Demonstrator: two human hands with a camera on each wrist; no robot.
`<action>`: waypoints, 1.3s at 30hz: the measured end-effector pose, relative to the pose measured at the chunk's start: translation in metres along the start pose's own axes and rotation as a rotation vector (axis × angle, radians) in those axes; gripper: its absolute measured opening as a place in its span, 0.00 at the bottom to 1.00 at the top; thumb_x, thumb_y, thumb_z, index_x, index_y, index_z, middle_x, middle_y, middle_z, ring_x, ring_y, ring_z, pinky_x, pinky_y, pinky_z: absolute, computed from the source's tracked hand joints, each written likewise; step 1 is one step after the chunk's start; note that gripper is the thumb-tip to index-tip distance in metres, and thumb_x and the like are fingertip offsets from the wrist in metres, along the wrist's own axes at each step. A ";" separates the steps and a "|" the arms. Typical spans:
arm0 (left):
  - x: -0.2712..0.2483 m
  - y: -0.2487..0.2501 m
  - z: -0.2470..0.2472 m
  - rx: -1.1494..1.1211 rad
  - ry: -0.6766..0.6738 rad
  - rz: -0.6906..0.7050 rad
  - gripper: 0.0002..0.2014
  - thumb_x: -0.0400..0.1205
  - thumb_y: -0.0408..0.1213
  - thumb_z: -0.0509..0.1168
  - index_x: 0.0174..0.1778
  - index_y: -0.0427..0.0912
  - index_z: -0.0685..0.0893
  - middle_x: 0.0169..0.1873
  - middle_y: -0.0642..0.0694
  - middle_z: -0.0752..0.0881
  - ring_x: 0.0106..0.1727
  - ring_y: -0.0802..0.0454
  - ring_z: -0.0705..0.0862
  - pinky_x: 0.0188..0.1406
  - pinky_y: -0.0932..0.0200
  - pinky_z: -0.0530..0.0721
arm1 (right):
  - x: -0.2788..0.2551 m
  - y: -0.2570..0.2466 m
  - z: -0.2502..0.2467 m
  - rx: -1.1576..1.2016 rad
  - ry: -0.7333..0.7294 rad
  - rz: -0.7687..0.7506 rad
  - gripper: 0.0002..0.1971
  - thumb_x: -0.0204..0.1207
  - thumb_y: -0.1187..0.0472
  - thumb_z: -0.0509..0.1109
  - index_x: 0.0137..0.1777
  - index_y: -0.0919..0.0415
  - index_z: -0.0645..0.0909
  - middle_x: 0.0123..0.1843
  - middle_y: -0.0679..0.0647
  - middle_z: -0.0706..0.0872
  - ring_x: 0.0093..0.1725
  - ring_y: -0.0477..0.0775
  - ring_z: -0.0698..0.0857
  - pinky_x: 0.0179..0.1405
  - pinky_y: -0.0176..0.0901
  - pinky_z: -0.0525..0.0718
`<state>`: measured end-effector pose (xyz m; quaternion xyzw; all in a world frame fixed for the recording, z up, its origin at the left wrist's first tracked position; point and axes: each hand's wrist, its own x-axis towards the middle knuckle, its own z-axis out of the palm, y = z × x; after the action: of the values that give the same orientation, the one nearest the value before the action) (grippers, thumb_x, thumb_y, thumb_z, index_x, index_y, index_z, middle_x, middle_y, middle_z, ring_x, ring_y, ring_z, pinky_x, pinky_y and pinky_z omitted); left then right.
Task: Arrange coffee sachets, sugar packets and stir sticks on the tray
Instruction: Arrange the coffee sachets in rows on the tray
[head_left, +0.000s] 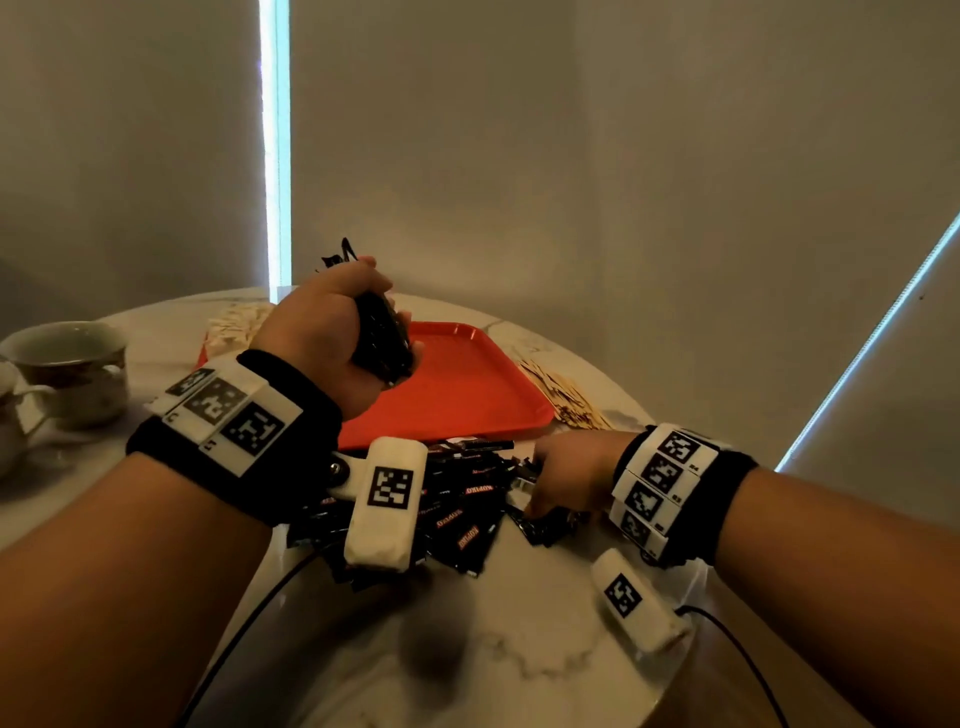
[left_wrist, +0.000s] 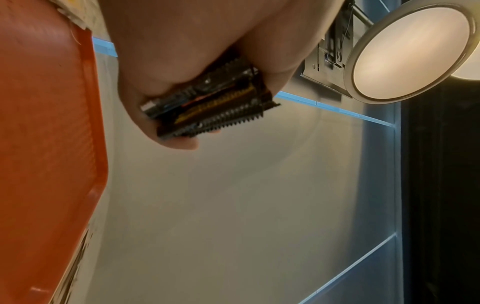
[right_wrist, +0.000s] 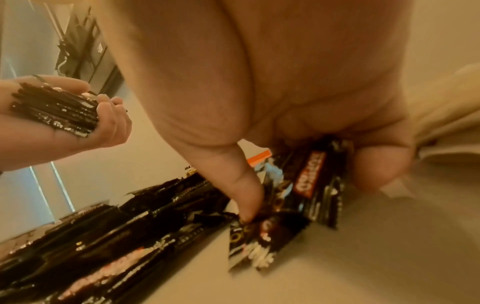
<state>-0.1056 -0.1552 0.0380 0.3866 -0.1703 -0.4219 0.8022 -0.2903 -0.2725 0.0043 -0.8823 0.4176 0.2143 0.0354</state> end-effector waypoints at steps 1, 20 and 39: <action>-0.001 0.001 -0.001 0.002 0.008 -0.004 0.06 0.81 0.34 0.65 0.48 0.50 0.80 0.41 0.46 0.77 0.38 0.50 0.80 0.41 0.49 0.83 | 0.000 -0.001 -0.001 -0.008 -0.008 0.010 0.22 0.80 0.46 0.72 0.67 0.59 0.83 0.62 0.55 0.88 0.59 0.56 0.87 0.61 0.50 0.86; -0.018 -0.018 0.015 0.325 -0.305 -0.211 0.14 0.78 0.46 0.70 0.54 0.40 0.85 0.38 0.43 0.84 0.35 0.49 0.82 0.37 0.54 0.79 | -0.033 -0.023 -0.053 1.453 0.177 -0.331 0.11 0.85 0.74 0.57 0.47 0.63 0.78 0.35 0.57 0.87 0.30 0.52 0.84 0.26 0.43 0.76; -0.005 -0.007 -0.011 0.175 -0.131 -0.080 0.09 0.79 0.27 0.58 0.54 0.36 0.73 0.42 0.36 0.79 0.33 0.42 0.83 0.33 0.49 0.83 | 0.009 -0.024 -0.045 0.847 0.339 -0.436 0.31 0.69 0.45 0.76 0.73 0.46 0.75 0.62 0.45 0.82 0.58 0.45 0.81 0.52 0.42 0.80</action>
<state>-0.1054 -0.1479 0.0258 0.4335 -0.2429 -0.4613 0.7350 -0.2518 -0.2748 0.0383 -0.8795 0.2737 -0.1325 0.3661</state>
